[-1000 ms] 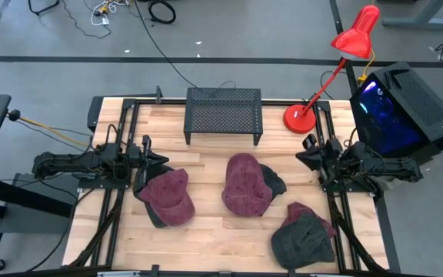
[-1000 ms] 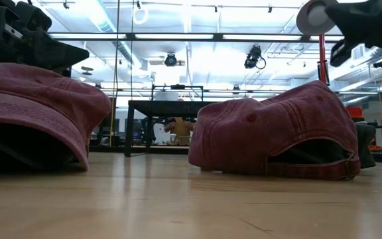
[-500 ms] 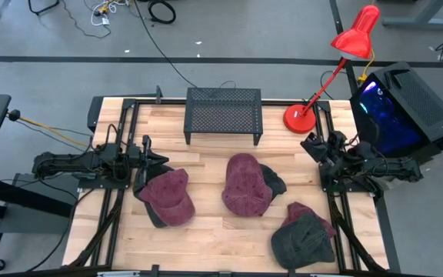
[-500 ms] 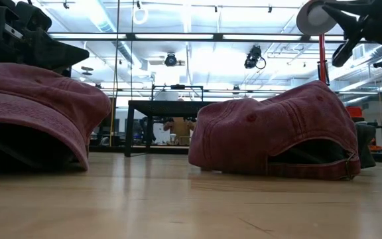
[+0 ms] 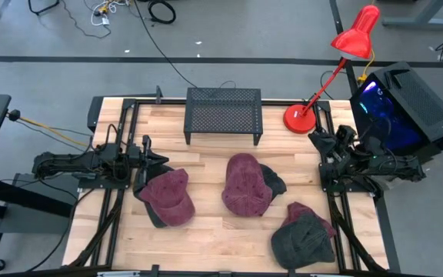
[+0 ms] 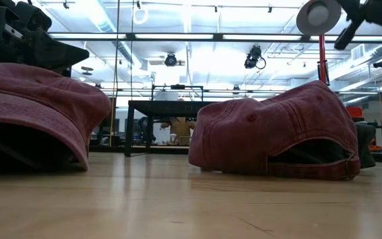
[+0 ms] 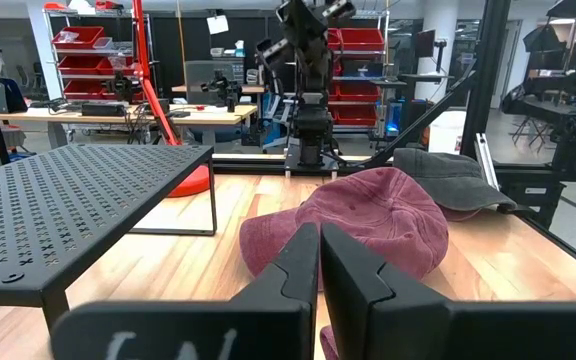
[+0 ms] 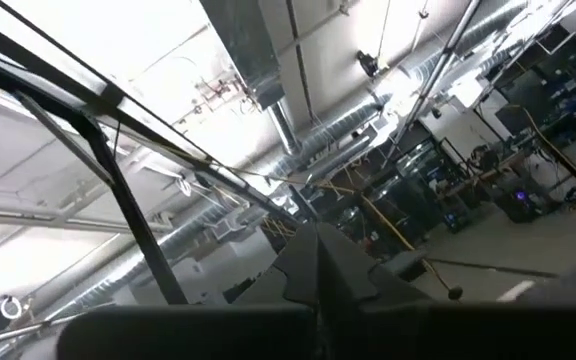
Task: Pick & Place hat
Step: Put the middle red cap on the shelf
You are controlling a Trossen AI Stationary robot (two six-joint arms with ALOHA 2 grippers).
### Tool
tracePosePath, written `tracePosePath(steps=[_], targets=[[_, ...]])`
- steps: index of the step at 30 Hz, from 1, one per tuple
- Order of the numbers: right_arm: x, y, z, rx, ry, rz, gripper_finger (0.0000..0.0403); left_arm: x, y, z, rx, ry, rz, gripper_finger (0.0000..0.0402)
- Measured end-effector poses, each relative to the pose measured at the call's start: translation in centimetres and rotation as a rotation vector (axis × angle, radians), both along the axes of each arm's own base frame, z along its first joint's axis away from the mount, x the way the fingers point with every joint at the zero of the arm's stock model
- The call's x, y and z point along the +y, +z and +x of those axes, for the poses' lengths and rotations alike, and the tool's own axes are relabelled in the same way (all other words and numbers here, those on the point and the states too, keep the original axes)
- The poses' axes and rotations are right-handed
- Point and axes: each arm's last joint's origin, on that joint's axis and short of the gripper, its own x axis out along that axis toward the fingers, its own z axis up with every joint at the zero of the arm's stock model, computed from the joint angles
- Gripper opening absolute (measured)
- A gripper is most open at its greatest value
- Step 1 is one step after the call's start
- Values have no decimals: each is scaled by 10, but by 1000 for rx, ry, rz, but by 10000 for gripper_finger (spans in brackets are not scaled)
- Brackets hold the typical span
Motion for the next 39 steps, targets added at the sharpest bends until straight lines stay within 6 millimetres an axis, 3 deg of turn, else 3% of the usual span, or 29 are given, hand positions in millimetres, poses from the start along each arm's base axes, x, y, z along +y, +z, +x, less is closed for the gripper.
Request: tracePosePath(steps=[7,18,27,34,39], targets=[[0,39,6,111,-21,-44,5,0,0,0,0,0,0,21],[4,107,33,231,67,-176,5,0,0,0,0,0,0,21],[4,155,52,299,40,-265,5,0,0,0,0,0,0,21],[4,180,67,329,26,-297,6,0,0,0,0,0,0,21],[4,179,83,371,20,-324,6,0,0,0,0,0,0,21]])
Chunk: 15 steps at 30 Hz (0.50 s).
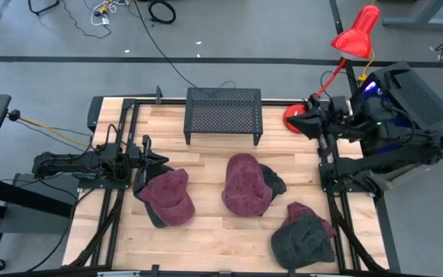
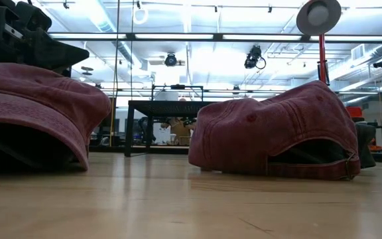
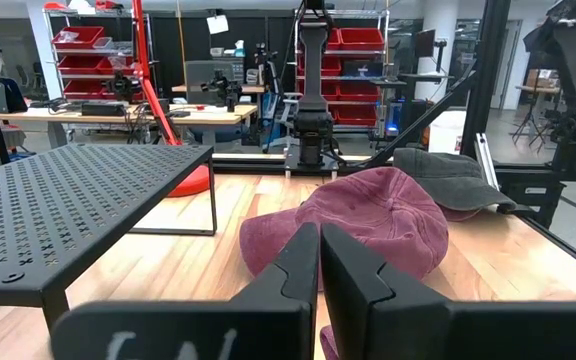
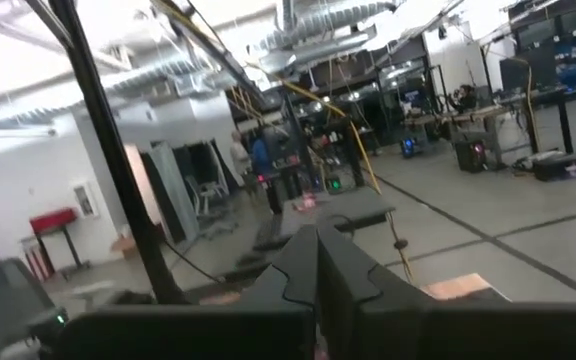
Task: Pick & Place hat
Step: Put the middle red cap on the shelf
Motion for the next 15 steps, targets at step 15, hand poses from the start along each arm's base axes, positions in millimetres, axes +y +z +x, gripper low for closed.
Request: tracePosePath(steps=[15], targets=[[-4,-41,46,328,-123,-126,6,0,0,0,0,0,0,21]])
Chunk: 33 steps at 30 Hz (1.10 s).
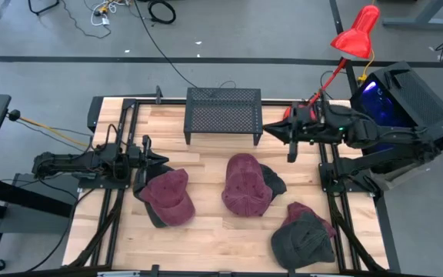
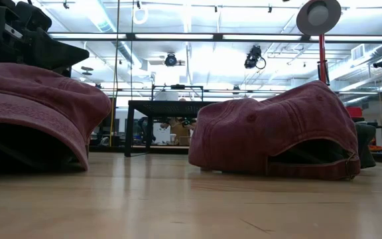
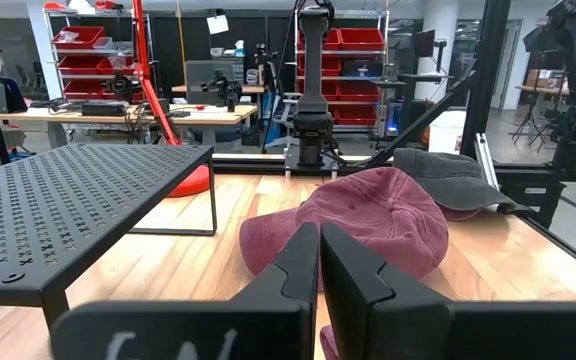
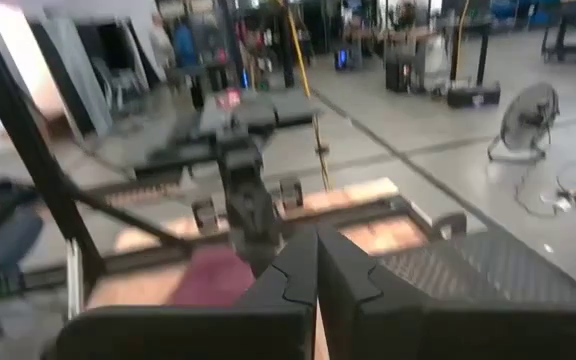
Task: Pick & Place hat
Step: Put the middle red cap on the shelf
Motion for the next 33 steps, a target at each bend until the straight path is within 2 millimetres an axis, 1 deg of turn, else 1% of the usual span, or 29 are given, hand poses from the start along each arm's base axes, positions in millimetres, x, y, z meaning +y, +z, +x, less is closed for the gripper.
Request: tracePosePath(steps=[9,23,33], targets=[[0,-30,15,245,7,2,6,0,0,0,0,0,0,21],[0,-63,19,548,10,-5,6,0,0,0,0,0,0,21],[0,-87,25,742,-45,98,6,0,0,0,1,0,0,21]])
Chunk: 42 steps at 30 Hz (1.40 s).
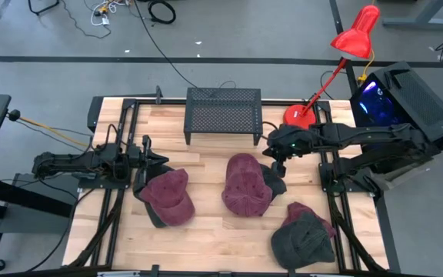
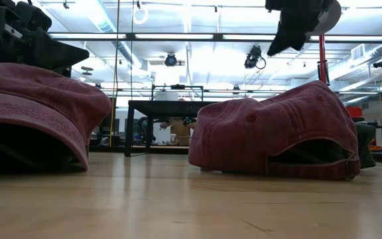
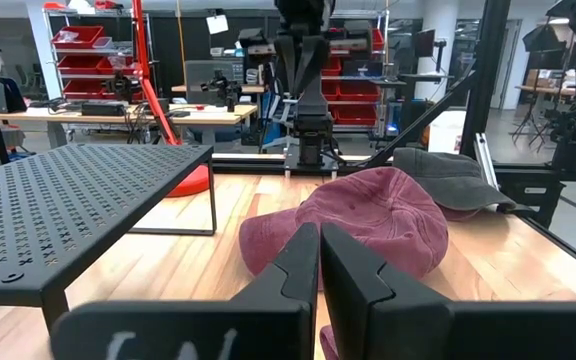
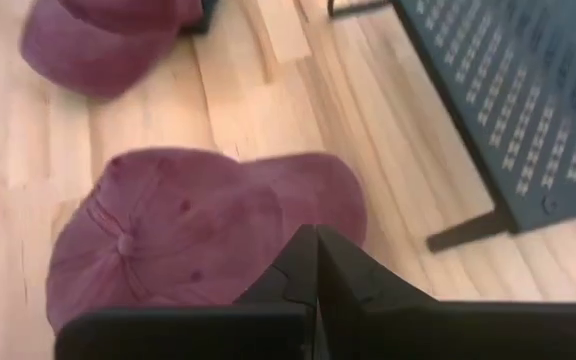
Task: Pick & Place hat
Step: Put the middle red cap on the shelf
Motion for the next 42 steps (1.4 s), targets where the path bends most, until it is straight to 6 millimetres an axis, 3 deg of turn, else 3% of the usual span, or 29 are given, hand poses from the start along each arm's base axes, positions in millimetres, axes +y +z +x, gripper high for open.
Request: tracePosePath(steps=[7,15,29,42], targets=[[-1,-11,9,43,-94,72,6,0,0,0,0,0,0,21],[-16,-15,12,43,-233,160,6,0,0,0,0,0,0,21],[-18,-16,12,55,-134,292,6,0,0,0,0,0,0,21],[-19,-56,-3,38,-108,303,26,0,0,0,1,0,0,21]])
